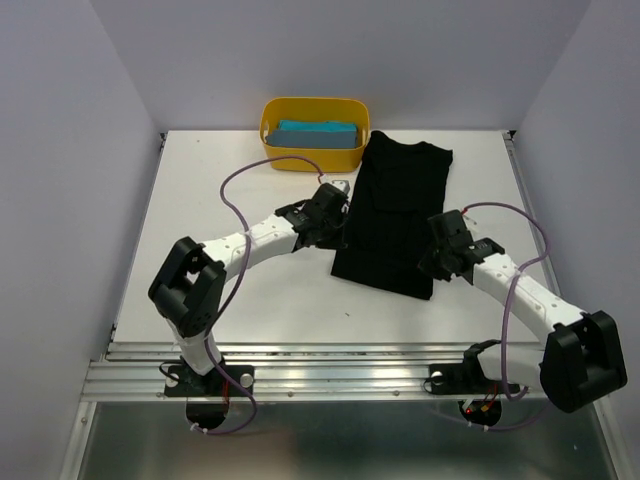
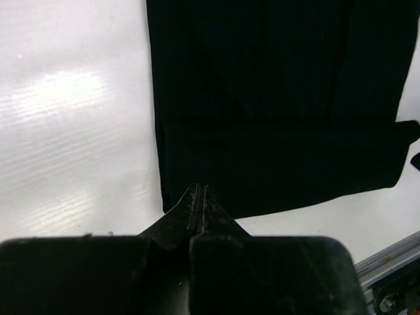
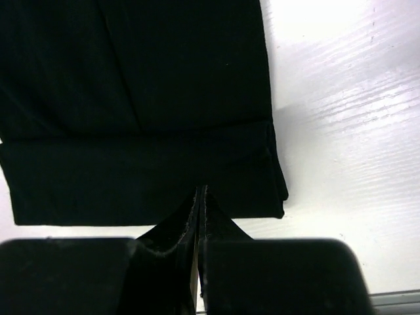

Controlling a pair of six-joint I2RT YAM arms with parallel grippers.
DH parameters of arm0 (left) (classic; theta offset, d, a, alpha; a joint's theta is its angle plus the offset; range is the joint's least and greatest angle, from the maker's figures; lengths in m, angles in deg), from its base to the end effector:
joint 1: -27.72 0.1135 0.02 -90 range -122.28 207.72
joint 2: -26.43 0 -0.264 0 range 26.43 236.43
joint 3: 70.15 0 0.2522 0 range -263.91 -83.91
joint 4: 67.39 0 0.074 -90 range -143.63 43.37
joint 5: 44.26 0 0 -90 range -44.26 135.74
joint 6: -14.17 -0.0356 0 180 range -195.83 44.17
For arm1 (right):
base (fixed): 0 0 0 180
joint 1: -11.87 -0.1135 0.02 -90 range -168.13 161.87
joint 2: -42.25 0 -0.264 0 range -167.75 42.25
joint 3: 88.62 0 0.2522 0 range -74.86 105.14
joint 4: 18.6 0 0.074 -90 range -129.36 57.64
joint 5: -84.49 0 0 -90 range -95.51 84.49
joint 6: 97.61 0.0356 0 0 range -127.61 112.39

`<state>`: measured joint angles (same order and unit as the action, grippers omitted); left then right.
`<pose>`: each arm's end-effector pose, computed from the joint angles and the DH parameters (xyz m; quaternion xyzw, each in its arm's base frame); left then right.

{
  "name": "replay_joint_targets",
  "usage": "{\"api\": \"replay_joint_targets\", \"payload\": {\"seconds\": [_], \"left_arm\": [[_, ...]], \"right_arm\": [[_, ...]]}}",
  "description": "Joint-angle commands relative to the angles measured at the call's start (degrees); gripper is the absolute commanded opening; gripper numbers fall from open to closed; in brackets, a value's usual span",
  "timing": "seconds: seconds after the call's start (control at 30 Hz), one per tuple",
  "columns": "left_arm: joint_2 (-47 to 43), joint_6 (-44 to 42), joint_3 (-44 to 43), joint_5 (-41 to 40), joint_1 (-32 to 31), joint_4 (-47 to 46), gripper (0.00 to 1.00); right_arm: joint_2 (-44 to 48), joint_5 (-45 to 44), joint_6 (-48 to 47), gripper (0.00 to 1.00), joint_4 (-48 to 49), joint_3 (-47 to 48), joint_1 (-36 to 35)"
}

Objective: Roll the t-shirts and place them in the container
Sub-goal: Roll the T-shirt to the center of the board.

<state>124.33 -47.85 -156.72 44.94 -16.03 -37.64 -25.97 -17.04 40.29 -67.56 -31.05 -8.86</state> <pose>0.2793 -0.2667 0.2534 0.1220 0.9020 -0.2374 0.3393 0.2129 0.0730 0.2181 0.2511 0.9271 0.0669 0.2700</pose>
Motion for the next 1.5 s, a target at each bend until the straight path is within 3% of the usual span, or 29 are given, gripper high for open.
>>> {"api": "replay_joint_targets", "payload": {"seconds": [0.0,0.1,0.27,0.5,0.7,0.87,1.2,1.33,1.47], "left_arm": [[2.46,2.07,3.55,3.43,-0.20,-4.20,0.00],[5.44,2.07,4.35,2.56,-0.20,-5.88,0.00],[8.09,1.37,4.61,0.80,-0.29,-5.27,0.00],[3.00,0.93,3.12,-3.07,-0.29,-3.07,0.00],[-1.23,1.19,1.63,-0.97,-0.99,-3.16,0.00],[-1.58,4.61,5.74,9.40,-1.25,-7.53,0.00],[4.05,3.74,10.33,5.37,-1.52,-9.49,0.00],[0.27,3.13,9.98,2.21,-1.52,-7.65,0.00],[-4.99,2.16,8.22,-3.68,-1.52,-4.04,0.00]], "right_arm": [[-1.03,-2.25,1.84,0.01,3.47,-2.76,-0.27],[-5.41,-6.04,1.67,0.01,4.70,-4.35,-0.27],[-10.34,-5.26,2.64,0.01,6.37,-5.75,-0.27],[-4.56,-4.64,2.55,0.01,1.81,-4.27,-0.27],[0.82,0.62,1.84,0.01,2.50,-0.22,-1.58],[-4.61,2.20,3.16,0.01,6.89,2.24,-6.51],[-14.65,0.81,5.19,0.01,11.47,-3.47,-7.04],[-10.36,0.55,5.71,0.01,9.37,-3.39,-7.04],[-2.28,-5.51,6.24,0.01,1.90,0.03,-7.04]]}}
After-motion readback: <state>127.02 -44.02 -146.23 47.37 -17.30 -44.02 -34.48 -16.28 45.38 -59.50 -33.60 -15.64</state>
